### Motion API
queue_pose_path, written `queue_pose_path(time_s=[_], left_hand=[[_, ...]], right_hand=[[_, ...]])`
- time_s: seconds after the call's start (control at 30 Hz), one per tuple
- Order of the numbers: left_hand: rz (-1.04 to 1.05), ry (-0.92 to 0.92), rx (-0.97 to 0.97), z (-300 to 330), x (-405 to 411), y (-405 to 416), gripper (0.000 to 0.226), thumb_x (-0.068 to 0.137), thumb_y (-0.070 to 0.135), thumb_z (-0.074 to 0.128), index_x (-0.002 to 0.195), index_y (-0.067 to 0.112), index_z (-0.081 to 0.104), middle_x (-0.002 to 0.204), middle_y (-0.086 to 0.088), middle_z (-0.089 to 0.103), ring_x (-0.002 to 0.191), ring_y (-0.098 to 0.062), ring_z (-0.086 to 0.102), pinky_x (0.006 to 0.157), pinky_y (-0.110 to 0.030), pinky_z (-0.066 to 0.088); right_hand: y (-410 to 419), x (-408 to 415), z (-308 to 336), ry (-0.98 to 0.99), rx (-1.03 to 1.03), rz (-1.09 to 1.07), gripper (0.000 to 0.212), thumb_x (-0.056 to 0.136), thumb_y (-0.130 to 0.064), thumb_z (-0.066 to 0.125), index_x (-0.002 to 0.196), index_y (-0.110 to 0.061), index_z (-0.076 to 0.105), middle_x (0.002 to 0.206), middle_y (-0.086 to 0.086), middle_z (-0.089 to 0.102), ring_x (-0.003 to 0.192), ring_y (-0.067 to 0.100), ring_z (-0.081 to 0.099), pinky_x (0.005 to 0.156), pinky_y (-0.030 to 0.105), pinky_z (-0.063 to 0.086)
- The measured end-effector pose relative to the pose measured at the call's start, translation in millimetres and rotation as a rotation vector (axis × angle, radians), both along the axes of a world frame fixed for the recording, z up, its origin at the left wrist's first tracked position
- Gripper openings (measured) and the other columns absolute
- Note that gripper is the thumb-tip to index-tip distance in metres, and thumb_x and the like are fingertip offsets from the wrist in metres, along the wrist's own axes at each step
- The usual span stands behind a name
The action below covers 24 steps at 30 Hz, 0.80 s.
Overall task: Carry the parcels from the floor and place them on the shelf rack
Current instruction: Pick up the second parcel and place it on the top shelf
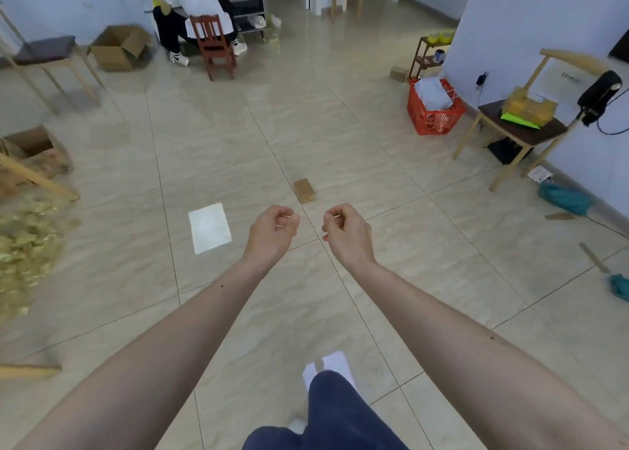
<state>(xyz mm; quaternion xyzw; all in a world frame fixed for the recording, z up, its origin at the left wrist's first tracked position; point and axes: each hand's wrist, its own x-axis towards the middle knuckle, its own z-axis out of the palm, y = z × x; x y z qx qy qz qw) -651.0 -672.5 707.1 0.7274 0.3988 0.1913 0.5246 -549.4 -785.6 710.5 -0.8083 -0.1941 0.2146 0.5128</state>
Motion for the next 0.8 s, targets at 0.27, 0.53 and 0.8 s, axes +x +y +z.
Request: queue_pose_path(time_s=[0.27, 0.53, 0.8], left_hand=[[-0.009, 0.011, -0.012, -12.2, 61.8, 130.5, 0.021, 0.095, 0.029, 0.060, 0.108, 0.013, 0.065, 0.089, 0.002, 0.067, 0.093, -0.025, 0.073, 0.069, -0.023, 0.045], [-0.026, 0.039, -0.033, -9.3, 135.5, 252.6, 0.021, 0.095, 0.029, 0.058, 0.109, 0.014, 0.064, 0.100, -0.005, 0.072, 0.090, -0.021, 0.074, 0.065, -0.021, 0.043], [-0.123, 0.065, -0.066, -19.5, 194.4, 376.6, 0.019, 0.095, 0.028, 0.060, 0.107, 0.014, 0.064, 0.101, -0.007, 0.074, 0.094, -0.025, 0.073, 0.066, -0.024, 0.045]], right_hand=[[126.6, 64.7, -10.6, -0.008, -0.013, -0.013, 0.018, 0.088, -0.035, 0.050, 0.092, -0.024, 0.063, 0.085, -0.001, 0.073, 0.086, 0.026, 0.072, 0.085, 0.049, 0.057], [243.3, 136.9, -11.9, 0.019, -0.055, -0.027, 0.013, 0.091, -0.029, 0.051, 0.081, -0.036, 0.055, 0.086, -0.001, 0.074, 0.086, 0.025, 0.073, 0.085, 0.047, 0.057], [359.5, 188.4, -18.5, 0.038, -0.076, -0.099, 0.015, 0.092, -0.026, 0.050, 0.094, -0.020, 0.063, 0.082, 0.000, 0.073, 0.082, 0.024, 0.072, 0.079, 0.043, 0.058]])
